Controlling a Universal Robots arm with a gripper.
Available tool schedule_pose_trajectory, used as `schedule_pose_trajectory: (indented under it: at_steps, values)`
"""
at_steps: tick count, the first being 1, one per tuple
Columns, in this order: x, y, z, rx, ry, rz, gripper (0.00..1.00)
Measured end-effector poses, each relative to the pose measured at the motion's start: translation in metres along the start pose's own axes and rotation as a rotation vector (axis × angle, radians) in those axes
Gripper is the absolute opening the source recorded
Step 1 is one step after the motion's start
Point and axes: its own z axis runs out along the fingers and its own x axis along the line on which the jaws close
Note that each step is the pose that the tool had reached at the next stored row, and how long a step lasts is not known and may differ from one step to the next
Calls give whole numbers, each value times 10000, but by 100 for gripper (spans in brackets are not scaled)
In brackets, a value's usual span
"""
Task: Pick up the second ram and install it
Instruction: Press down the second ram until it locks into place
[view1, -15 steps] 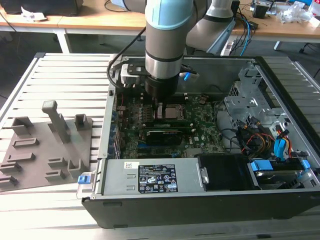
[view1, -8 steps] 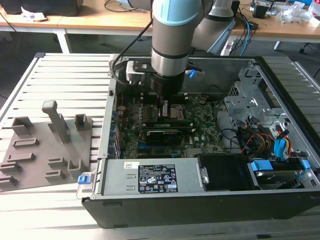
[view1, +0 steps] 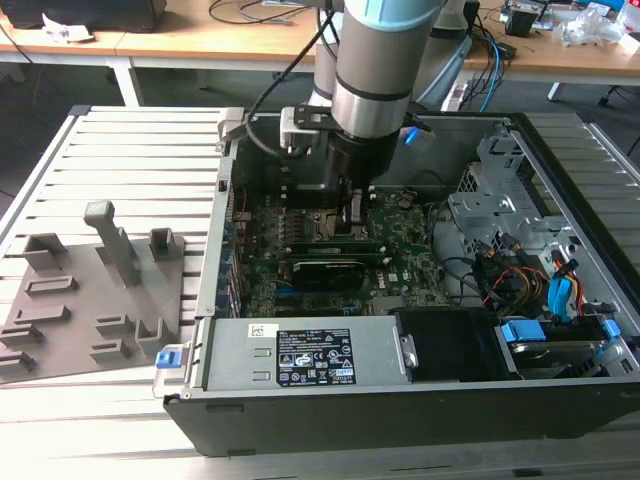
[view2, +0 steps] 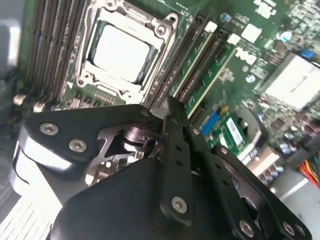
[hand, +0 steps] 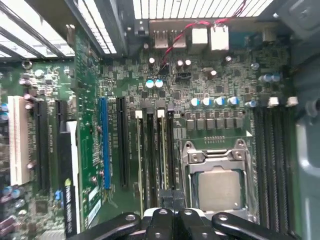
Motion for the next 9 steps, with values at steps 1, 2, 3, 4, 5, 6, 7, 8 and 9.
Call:
schedule_pose_trajectory:
  at_steps: [1,2,3,4,5,6,7,8,9]
  values:
    - [-3,3,-96,-1,2,-1,11]
    - [-5,5,-154,-1,1,-1,11]
    - [-6,6,-173,-1,-8,-2,11]
    - [-6,6,-173,1,-12,-1,11]
    - [-6,6,-174,-1,-10,-1,11]
    - [-6,6,-174,-1,-9,-1,11]
    - [-6,6,-174,-1,-10,-1,11]
    - [-6,6,-174,-1,-11,-2,11]
    - [-6,6,-174,-1,-11,-1,11]
